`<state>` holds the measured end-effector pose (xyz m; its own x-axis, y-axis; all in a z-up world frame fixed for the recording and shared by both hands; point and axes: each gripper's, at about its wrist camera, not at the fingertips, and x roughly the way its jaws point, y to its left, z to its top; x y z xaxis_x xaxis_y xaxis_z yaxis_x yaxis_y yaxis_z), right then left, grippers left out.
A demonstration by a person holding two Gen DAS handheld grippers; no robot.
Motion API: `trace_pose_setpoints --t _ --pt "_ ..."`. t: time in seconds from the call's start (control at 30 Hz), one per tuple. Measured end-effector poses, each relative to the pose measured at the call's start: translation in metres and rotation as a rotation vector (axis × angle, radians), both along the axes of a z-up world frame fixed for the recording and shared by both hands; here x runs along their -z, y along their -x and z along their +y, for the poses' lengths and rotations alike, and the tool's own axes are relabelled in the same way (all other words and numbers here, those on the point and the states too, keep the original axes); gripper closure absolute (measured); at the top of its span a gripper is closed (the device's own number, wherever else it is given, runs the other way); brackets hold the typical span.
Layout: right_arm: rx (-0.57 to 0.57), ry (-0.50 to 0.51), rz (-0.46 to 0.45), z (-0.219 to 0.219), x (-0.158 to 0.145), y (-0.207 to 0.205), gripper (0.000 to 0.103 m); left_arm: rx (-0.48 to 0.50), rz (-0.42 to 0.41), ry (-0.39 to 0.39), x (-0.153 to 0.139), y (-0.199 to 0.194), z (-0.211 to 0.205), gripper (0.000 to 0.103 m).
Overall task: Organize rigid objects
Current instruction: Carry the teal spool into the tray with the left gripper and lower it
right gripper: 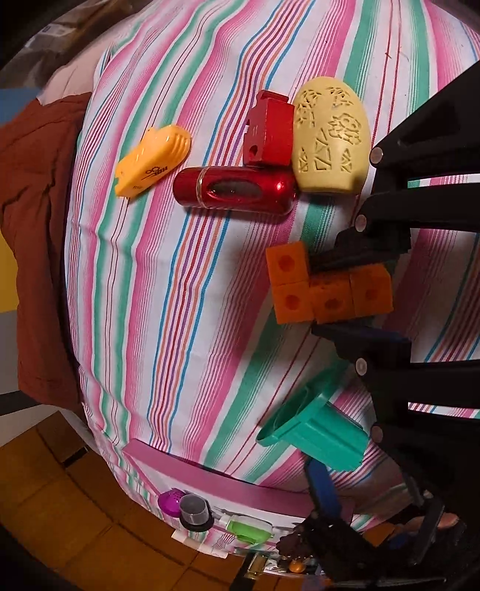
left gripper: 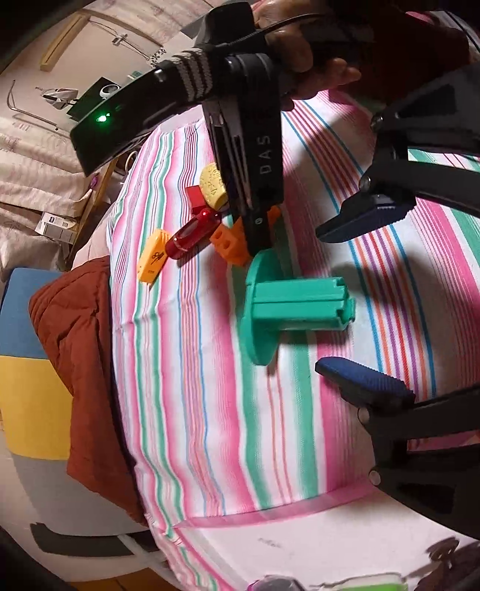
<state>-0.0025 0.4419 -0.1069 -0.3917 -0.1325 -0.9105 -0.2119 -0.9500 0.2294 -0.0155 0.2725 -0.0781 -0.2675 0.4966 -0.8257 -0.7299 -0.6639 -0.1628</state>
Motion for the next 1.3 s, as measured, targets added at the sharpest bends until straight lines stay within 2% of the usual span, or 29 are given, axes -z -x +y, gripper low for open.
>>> trace_pose_setpoints --t 0.17,0.23,0.37,0.43,0.5,0.63,0.7,0.93,1.1,1.3 --pt "0.002 0.000 0.001 0.000 -0.002 -0.002 0.073 0.004 0.006 0.051 -0.002 0.006 0.010 0.040" --pt "0.005 0.005 0.001 0.000 -0.002 -0.001 0.073 0.013 0.005 0.066 -0.002 0.008 0.015 0.054" --pt "-0.003 -0.006 0.000 -0.002 -0.002 0.000 0.073 0.037 0.021 0.099 -0.001 0.011 0.024 0.061" --pt "-0.009 -0.013 -0.001 -0.004 -0.002 0.000 0.073 0.056 0.035 0.136 0.006 0.012 0.031 0.072" --pt "-0.020 -0.021 0.001 -0.005 -0.001 0.001 0.073 0.058 0.025 0.143 0.014 0.014 0.033 0.073" --pt "-0.033 -0.022 0.001 -0.005 -0.001 0.001 0.073 0.017 0.072 0.103 0.015 0.009 0.025 0.073" --pt "-0.037 -0.026 0.002 -0.006 0.000 0.000 0.072 -0.003 0.070 0.075 0.011 0.006 0.018 0.073" --pt "-0.066 -0.065 0.017 -0.013 0.001 0.001 0.072 -0.068 0.121 -0.004 -0.022 0.000 -0.002 0.073" --pt "-0.105 -0.139 0.031 -0.024 0.000 0.001 0.072 -0.115 0.155 -0.027 -0.044 -0.002 -0.017 0.073" --pt "-0.124 -0.178 0.041 -0.025 0.000 -0.001 0.072 -0.165 0.214 -0.030 -0.067 -0.003 -0.041 0.073"
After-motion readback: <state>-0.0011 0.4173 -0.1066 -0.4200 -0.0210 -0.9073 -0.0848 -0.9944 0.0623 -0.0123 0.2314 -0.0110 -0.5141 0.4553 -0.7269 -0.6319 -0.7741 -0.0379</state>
